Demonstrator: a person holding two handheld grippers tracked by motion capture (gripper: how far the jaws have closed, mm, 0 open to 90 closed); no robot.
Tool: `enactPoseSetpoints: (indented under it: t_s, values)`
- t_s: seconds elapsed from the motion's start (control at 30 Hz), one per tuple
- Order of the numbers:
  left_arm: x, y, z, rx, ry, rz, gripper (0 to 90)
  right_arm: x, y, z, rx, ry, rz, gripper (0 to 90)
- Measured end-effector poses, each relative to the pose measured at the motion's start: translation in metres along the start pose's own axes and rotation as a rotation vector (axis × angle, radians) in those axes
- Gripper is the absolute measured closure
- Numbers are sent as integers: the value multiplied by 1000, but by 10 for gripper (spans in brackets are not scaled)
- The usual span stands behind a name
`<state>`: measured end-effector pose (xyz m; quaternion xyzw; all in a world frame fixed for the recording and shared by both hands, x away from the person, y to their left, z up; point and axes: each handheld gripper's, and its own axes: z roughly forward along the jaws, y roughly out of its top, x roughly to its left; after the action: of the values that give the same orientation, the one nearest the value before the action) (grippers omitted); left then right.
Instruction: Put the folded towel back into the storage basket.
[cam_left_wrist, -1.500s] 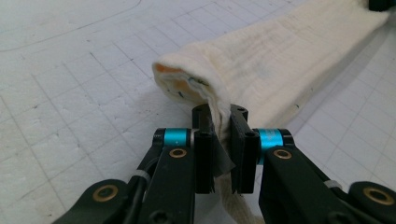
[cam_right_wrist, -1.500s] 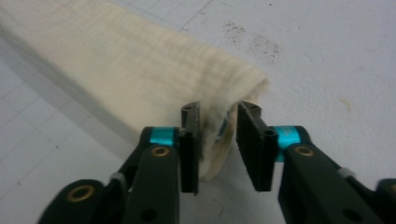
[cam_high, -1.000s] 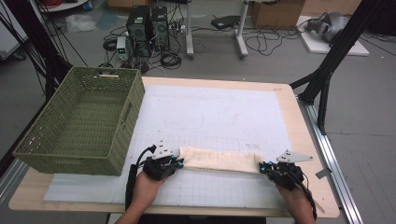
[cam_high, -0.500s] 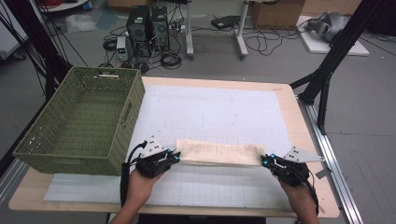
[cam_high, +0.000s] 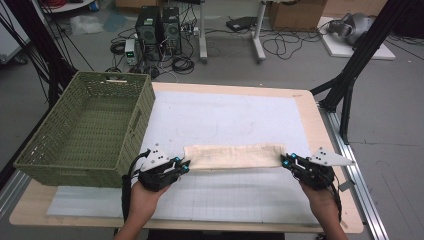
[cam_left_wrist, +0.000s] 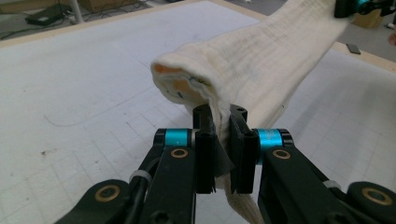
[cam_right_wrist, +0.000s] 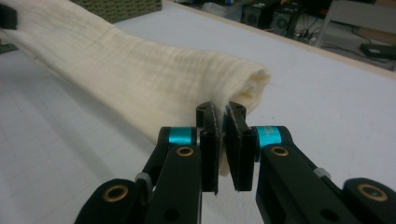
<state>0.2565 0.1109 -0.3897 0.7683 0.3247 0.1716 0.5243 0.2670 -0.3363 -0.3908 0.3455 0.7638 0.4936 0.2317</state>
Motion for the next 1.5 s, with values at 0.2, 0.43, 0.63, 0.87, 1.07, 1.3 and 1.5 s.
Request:
enactPoseSetpoints:
  t_s: [0.2, 0.43, 0.63, 0.87, 1.07, 1.3, 1.5]
  values:
    - [-3, 8, -23, -31, 26, 13, 822, -2, 23, 17, -32, 10, -30, 842]
    - [-3, 13, -42, -53, 50, 18, 823, -5, 47, 44, -29, 29, -52, 842]
    - [0, 11, -50, -65, 68, 7, 823, -3, 62, 60, -43, 35, -72, 842]
    - [7, 10, -63, -85, 95, -7, 823, -2, 70, 77, -61, 74, -57, 842]
    - [8, 10, -72, -101, 115, -8, 823, 0, 84, 95, -80, 103, -60, 842]
    - [9, 8, -86, -112, 137, -7, 823, 5, 105, 115, -99, 128, -72, 842]
    - [12, 7, -100, -130, 163, -15, 823, 13, 119, 131, -121, 160, -77, 842]
